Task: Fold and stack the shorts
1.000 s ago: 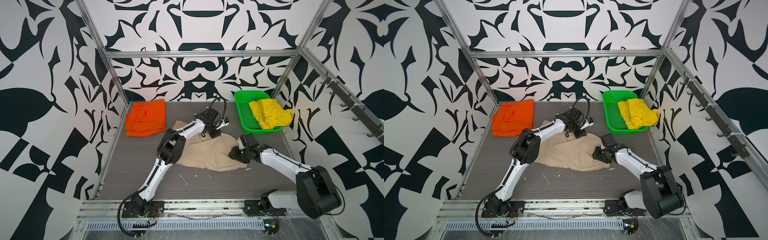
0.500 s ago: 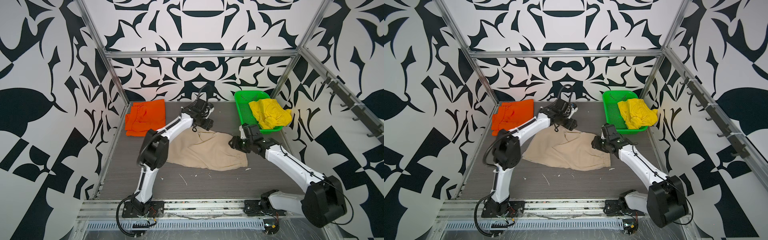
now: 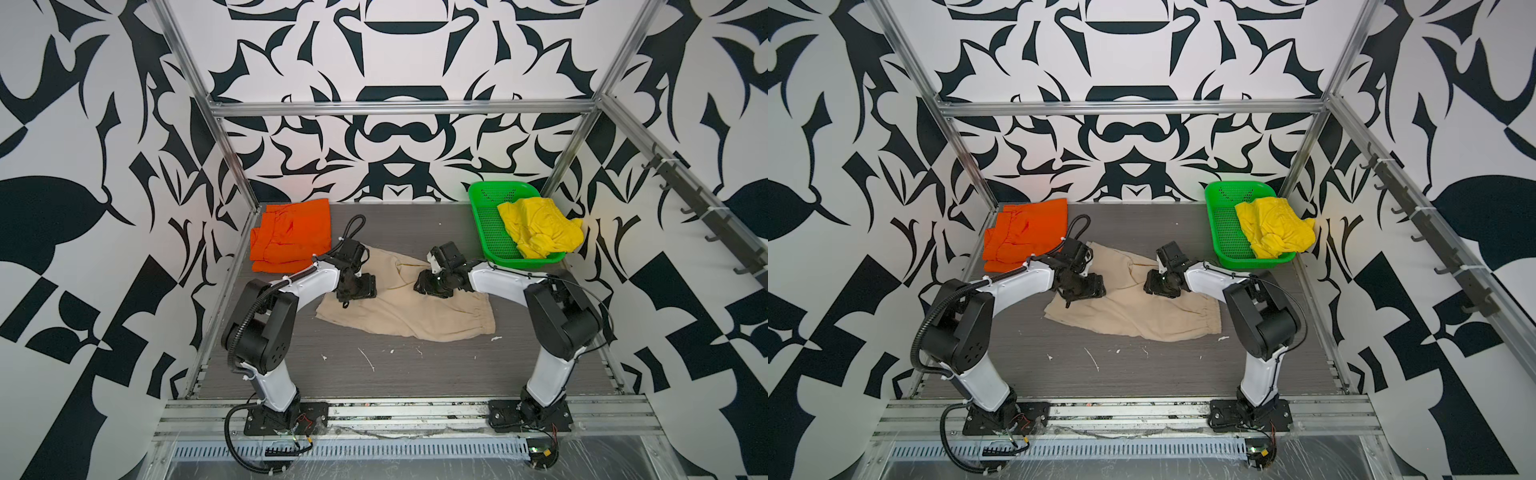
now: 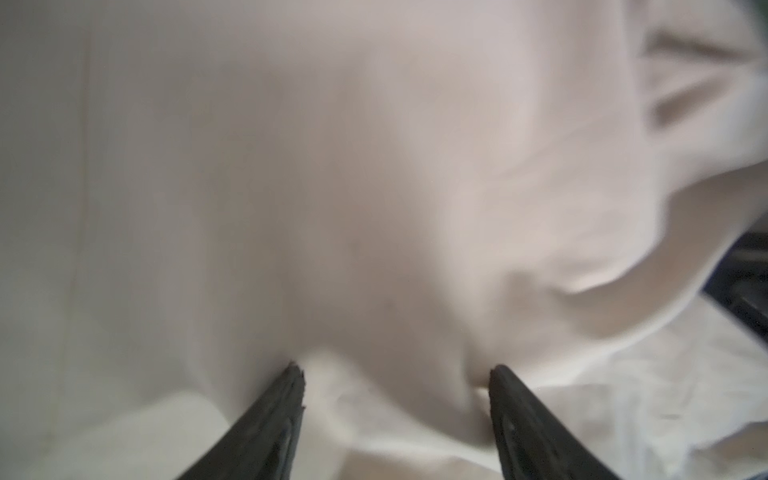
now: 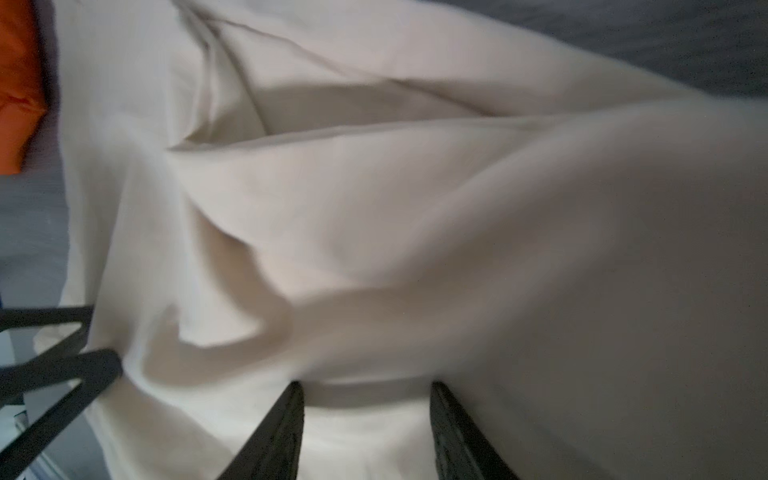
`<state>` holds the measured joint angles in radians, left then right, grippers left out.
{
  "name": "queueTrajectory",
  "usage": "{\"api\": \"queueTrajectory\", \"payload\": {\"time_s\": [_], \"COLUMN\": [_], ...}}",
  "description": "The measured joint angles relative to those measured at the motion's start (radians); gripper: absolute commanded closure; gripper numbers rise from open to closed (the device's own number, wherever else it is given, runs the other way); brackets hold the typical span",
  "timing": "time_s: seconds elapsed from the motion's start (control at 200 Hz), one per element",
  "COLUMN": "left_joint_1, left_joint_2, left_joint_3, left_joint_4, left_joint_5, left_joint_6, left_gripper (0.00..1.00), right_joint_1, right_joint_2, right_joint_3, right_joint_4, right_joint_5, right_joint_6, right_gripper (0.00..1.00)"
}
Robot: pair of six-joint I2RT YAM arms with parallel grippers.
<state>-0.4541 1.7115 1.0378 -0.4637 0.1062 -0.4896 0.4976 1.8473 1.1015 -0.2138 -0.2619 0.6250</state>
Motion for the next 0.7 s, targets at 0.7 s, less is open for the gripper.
{"api": "queueTrajectory", "payload": {"time_s": [0.7], "left_joint_1": [0.095], "left_joint_2": [-0.336], "left_joint_3": [-0.278], "left_joint_4": [0.090], "left_joint_5": [-0.075], "left_joint_6": [-0.190], "left_gripper": [0.27], "right_joint_1": [-0.082], "right_joint_2": [-0.133], "right_joint_3": [-0.056], "right_joint_4": [-0.058], "right_joint_5": [0.014], "right_joint_6": [-0.030], "right_gripper": [0.41]}}
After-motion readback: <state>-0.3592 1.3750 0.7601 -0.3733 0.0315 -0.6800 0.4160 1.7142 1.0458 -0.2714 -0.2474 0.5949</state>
